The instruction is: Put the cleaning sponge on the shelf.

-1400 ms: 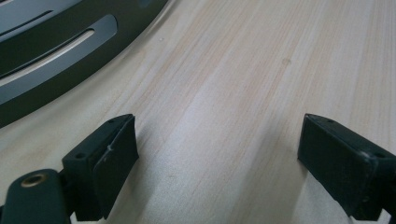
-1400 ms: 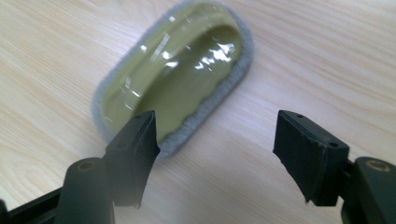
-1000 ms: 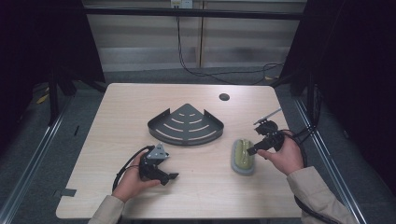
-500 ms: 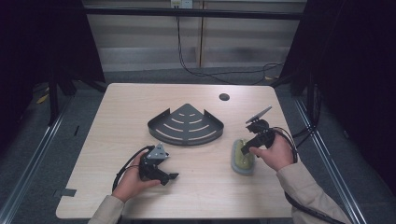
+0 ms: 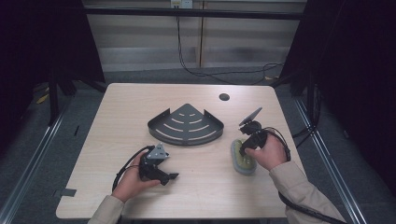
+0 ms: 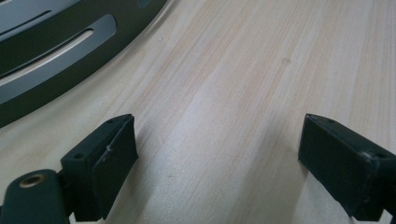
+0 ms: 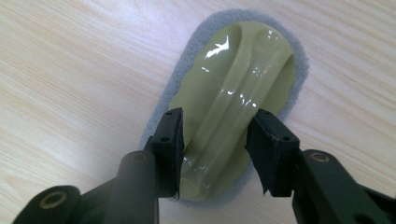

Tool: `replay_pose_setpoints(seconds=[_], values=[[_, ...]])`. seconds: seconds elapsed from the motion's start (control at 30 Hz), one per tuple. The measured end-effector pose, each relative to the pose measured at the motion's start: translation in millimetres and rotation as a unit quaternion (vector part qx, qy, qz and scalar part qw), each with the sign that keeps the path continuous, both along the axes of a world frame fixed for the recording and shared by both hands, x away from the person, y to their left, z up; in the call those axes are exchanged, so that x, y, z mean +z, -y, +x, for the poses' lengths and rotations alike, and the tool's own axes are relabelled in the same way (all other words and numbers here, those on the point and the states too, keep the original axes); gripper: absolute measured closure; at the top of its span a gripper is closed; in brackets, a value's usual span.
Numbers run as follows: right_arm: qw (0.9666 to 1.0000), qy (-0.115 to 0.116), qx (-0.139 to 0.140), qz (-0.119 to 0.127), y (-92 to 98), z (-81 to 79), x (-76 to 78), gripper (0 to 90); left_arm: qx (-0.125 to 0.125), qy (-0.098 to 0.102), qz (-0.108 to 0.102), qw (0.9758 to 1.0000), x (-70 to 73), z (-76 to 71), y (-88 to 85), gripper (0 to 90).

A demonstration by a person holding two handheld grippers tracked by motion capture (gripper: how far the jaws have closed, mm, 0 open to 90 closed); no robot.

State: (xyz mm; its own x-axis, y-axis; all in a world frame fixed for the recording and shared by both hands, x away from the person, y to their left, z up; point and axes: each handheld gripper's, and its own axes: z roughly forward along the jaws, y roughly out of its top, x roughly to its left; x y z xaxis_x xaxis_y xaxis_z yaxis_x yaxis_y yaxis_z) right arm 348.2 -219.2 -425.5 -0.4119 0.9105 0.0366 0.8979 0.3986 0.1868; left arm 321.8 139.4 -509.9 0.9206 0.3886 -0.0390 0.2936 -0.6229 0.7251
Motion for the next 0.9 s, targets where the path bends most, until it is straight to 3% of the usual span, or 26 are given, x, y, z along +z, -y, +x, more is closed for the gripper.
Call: replay_pose_setpoints(seconds=[0.07,0.13,0.4,0.9], values=[[0.9999,-0.001,0.004,-0.013,-1.6,0.4,1.2,67.9,0.000,0.000,0.000,1.0000,0.0,0.0,0.0,11.1],[0.9999,-0.002,0.005,-0.016,-2.1,0.6,2.3,70.8,0.000,0.000,0.000,1.0000,0.0,0.0,0.0,11.1],[0.9995,-0.016,0.017,-0.022,-5.3,4.3,7.4,71.4,-0.001,0.001,0.001,1.0000,0.1,0.2,-0.1,11.2],[0.9990,-0.014,0.041,-0.013,-9.1,17.6,31.1,71.5,-0.001,0.001,0.001,1.0000,0.1,0.2,-0.1,11.2]])
